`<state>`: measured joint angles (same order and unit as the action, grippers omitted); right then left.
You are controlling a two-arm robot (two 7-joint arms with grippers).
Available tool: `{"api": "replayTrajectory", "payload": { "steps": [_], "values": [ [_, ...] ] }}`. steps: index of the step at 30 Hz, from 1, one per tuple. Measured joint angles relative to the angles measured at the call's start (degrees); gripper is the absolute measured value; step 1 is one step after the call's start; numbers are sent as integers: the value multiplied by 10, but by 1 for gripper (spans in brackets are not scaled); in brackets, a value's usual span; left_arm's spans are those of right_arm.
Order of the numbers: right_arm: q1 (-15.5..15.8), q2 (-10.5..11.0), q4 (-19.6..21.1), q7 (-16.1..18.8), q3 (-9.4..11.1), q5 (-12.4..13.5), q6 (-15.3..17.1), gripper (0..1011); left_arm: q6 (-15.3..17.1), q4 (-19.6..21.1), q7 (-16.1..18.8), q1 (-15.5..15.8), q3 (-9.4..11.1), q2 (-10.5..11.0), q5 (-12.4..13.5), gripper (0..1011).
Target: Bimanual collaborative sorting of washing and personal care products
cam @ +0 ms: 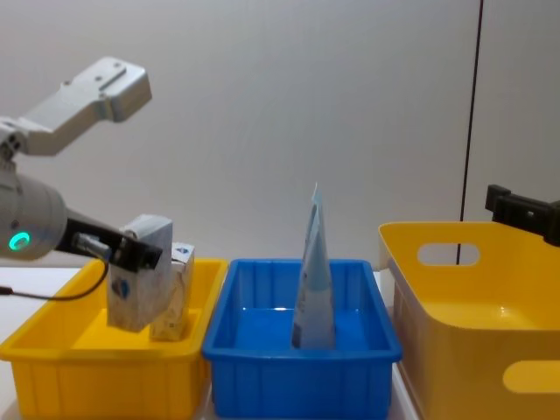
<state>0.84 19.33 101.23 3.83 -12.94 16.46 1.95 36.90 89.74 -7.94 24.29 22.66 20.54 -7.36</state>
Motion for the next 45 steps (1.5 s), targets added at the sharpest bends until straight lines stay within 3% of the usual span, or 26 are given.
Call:
{"api": "replayTrajectory", "payload": {
  "steps": [8,18,45],
  "values": [
    [0,0,0,0,0,0,0,1002,-32,15,-64,21,4,34,-8,404],
    [0,0,0,0,0,0,0,1002,-74,18,-141,57,11,58,-20,404],
    [0,0,0,0,0,0,0,1002,-181,-14,-309,151,44,75,-70,403]
  ]
}}
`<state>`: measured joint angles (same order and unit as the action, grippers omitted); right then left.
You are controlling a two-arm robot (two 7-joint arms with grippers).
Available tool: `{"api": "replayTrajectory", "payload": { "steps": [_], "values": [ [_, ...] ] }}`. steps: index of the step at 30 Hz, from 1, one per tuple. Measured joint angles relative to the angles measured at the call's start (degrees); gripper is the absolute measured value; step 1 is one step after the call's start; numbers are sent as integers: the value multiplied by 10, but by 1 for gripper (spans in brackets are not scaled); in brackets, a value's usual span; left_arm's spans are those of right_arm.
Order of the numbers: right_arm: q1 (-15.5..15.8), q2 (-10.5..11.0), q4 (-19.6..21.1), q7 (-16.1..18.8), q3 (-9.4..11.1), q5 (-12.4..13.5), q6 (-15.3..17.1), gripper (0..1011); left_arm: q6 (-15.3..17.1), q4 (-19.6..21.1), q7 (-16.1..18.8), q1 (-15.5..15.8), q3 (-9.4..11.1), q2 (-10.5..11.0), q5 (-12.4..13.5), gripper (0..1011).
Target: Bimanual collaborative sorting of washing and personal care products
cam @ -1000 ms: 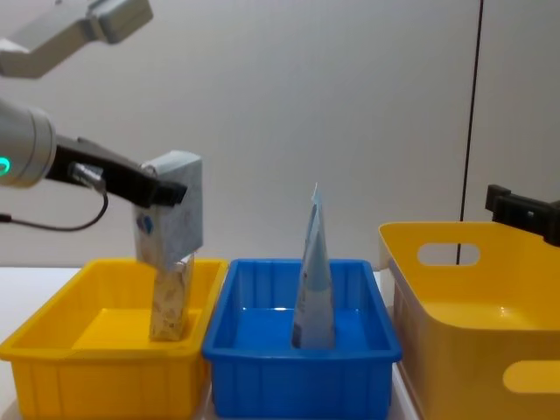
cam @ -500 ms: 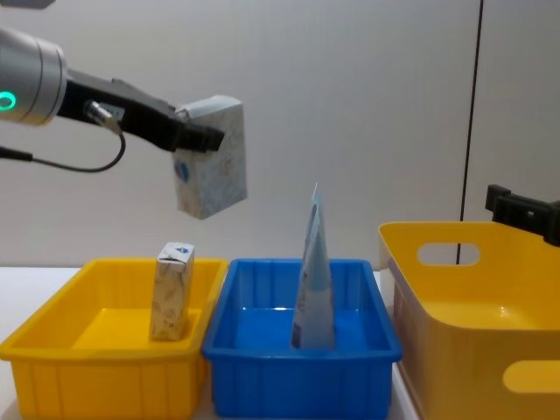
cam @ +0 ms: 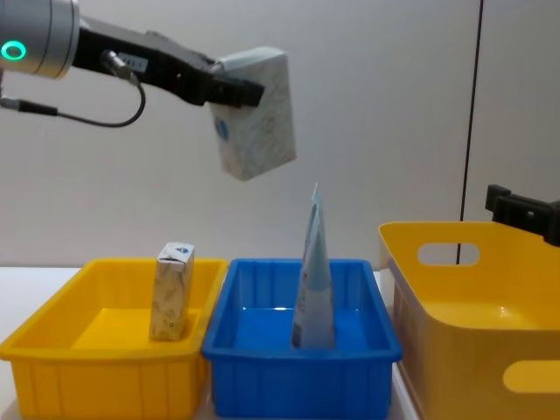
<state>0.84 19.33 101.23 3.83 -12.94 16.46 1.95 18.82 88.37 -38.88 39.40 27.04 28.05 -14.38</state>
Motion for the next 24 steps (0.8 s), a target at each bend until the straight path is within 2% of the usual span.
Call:
{"api": "replayTrajectory", "payload": {
  "steps": [10,24],
  "values": [
    [0,0,0,0,0,0,0,1002,-36,-19,-55,28,16,-9,-24,403],
    [0,0,0,0,0,0,0,1002,-63,-40,-99,46,38,-20,-43,404]
  ]
}}
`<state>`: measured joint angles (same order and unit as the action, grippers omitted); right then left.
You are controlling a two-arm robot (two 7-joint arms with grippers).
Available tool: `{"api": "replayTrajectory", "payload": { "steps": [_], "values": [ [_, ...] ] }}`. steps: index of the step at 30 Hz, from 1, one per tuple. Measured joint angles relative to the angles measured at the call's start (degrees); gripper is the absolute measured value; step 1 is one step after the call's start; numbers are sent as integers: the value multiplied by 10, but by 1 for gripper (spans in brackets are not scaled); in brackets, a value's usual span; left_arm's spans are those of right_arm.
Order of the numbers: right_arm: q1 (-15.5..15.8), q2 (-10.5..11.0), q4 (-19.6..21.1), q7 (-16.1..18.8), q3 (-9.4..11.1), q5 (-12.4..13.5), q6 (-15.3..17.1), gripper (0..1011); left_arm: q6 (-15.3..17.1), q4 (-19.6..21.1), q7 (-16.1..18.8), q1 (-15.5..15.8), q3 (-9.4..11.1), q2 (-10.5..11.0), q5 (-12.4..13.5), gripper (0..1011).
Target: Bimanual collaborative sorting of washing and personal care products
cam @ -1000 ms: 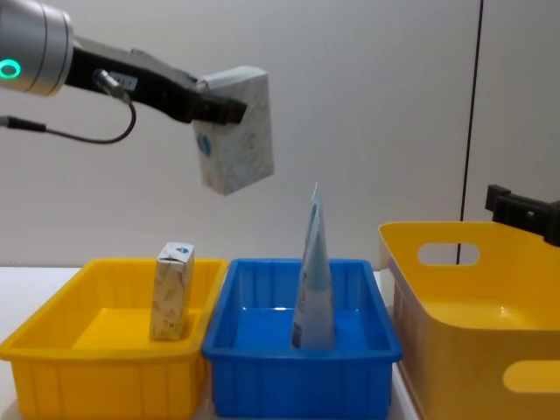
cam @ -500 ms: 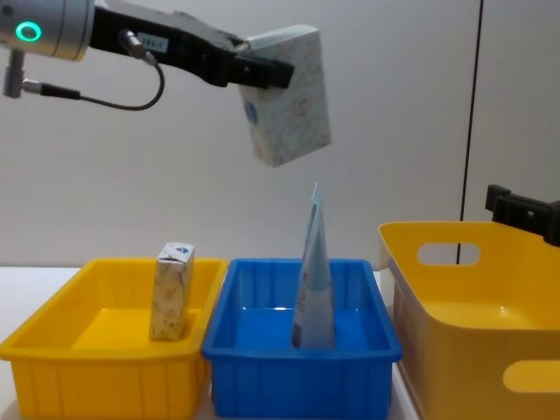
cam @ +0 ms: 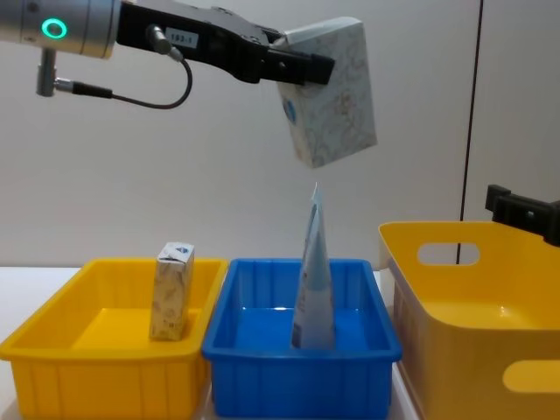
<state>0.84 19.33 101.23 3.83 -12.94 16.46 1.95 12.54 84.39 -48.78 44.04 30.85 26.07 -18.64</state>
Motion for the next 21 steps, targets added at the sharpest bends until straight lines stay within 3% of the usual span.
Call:
{"api": "replayTrajectory", "payload": {
  "steps": [21],
  "values": [
    [0,0,0,0,0,0,0,1002,-38,-41,-55,20,34,-18,-22,403]
  ]
}}
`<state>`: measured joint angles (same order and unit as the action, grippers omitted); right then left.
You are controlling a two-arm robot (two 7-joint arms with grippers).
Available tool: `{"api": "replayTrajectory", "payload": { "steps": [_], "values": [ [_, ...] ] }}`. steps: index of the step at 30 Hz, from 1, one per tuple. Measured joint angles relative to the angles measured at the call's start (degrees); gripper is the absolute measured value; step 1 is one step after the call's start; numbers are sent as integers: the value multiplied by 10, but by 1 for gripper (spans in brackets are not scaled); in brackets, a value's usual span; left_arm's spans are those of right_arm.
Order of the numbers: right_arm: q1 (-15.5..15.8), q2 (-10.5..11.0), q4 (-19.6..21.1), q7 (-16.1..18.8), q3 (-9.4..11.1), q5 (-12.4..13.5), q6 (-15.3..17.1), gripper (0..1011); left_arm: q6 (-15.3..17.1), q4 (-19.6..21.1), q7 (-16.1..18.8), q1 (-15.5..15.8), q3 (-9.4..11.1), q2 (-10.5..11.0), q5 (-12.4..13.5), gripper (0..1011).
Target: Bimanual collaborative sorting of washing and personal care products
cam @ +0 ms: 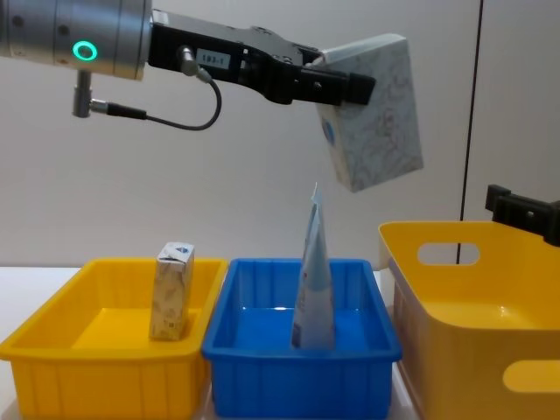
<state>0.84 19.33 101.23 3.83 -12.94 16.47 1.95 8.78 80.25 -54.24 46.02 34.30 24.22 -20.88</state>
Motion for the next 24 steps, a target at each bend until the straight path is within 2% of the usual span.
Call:
{"api": "replayTrajectory", "payload": {
  "steps": [11,24],
  "values": [
    [0,0,0,0,0,0,0,1002,-14,-17,-27,9,15,-8,-11,403],
    [0,0,0,0,0,0,0,1002,-20,-25,-38,13,23,-11,-17,403]
  ]
}}
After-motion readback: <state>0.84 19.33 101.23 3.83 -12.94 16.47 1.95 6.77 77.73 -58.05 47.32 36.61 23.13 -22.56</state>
